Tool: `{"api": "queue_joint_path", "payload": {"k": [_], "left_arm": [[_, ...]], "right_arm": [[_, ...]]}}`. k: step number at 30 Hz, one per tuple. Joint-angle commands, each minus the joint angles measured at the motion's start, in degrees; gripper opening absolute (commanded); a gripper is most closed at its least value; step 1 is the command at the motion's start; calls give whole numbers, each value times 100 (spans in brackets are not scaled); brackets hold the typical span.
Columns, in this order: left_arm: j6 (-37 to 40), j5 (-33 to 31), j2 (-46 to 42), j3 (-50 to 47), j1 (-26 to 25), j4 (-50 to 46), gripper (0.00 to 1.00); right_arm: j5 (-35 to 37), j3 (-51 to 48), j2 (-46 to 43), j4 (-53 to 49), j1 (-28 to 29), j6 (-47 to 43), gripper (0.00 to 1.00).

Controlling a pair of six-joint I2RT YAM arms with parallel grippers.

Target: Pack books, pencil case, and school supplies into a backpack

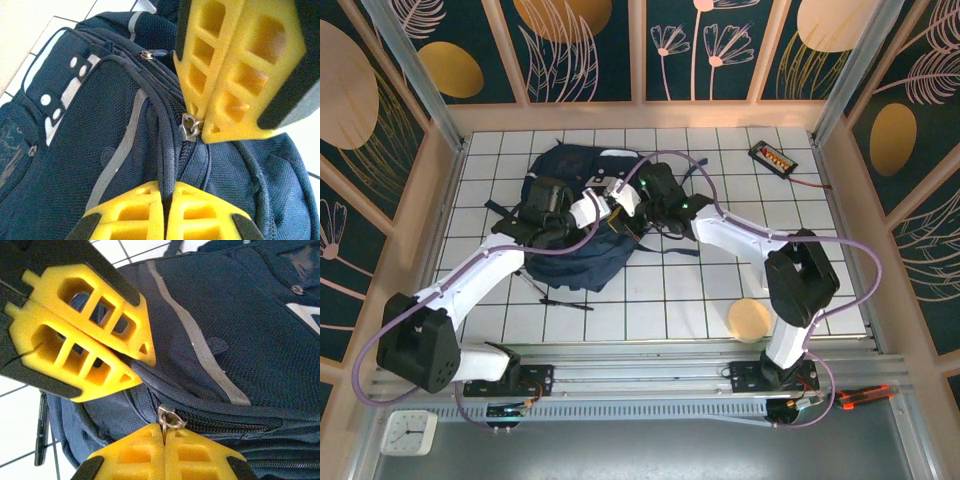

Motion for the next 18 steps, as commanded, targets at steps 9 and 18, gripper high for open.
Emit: {"api": "queue_joint_path", "payload": {"k": [9, 18], "left_arm": [[-1971, -435, -975, -271, 141, 834, 99], [-5432, -1393, -640, 405, 1091, -43, 99]], "right_arm": [[534, -1032, -807, 957, -197, 1365, 0], [720, -1242, -1286, 497, -1101, 1132, 0]]}}
